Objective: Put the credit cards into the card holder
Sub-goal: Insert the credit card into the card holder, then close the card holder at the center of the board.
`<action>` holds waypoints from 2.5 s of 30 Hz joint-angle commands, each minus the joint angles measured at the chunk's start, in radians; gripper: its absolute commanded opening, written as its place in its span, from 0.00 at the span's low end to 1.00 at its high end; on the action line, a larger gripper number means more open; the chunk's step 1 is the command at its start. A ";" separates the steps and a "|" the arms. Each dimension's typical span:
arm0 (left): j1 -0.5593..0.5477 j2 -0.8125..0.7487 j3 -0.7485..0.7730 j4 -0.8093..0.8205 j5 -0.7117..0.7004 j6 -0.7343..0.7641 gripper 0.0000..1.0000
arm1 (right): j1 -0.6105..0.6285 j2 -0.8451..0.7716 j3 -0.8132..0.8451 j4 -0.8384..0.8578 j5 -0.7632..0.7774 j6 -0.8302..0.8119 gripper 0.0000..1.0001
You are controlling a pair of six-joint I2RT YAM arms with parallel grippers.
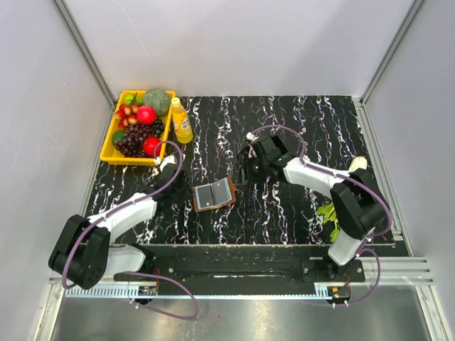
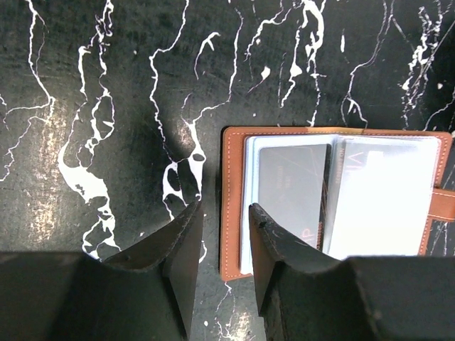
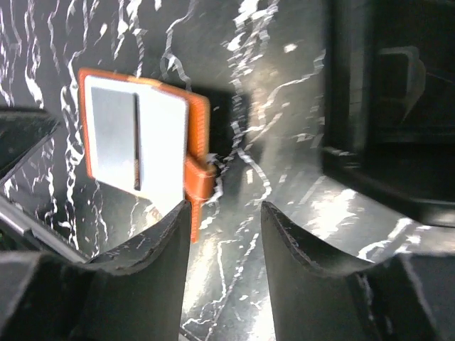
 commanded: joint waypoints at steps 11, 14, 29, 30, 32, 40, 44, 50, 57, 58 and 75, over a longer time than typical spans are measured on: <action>0.005 0.036 -0.006 -0.016 0.035 0.002 0.37 | 0.130 0.007 -0.022 0.053 0.200 -0.281 0.54; 0.005 0.048 -0.019 -0.016 0.033 -0.022 0.37 | 0.153 0.001 -0.045 0.111 0.200 -0.311 0.54; 0.003 0.111 -0.081 0.105 0.147 -0.051 0.34 | 0.233 -0.042 -0.113 0.303 0.451 -0.272 0.49; 0.003 0.122 -0.079 0.108 0.148 -0.051 0.34 | 0.233 -0.051 -0.117 0.289 0.490 -0.267 0.49; 0.003 0.152 -0.075 0.118 0.151 -0.054 0.32 | 0.216 -0.062 -0.121 0.277 0.445 -0.258 0.51; 0.002 0.183 -0.072 0.170 0.153 -0.045 0.28 | 0.207 0.020 -0.020 0.226 0.068 -0.184 0.52; 0.003 0.182 -0.072 0.181 0.194 -0.044 0.28 | 0.207 0.077 0.013 0.244 0.015 -0.147 0.54; 0.003 0.172 -0.078 0.221 0.205 -0.059 0.26 | 0.207 0.146 0.051 0.274 -0.039 -0.091 0.54; 0.006 0.058 -0.112 0.158 0.102 -0.067 0.31 | 0.205 0.137 0.025 0.251 0.013 -0.089 0.55; 0.005 0.030 -0.112 0.142 0.090 -0.068 0.33 | 0.205 0.146 0.036 0.278 0.002 -0.103 0.55; 0.005 -0.019 -0.278 0.540 0.117 -0.123 0.46 | 0.205 0.177 0.088 0.214 -0.021 -0.049 0.56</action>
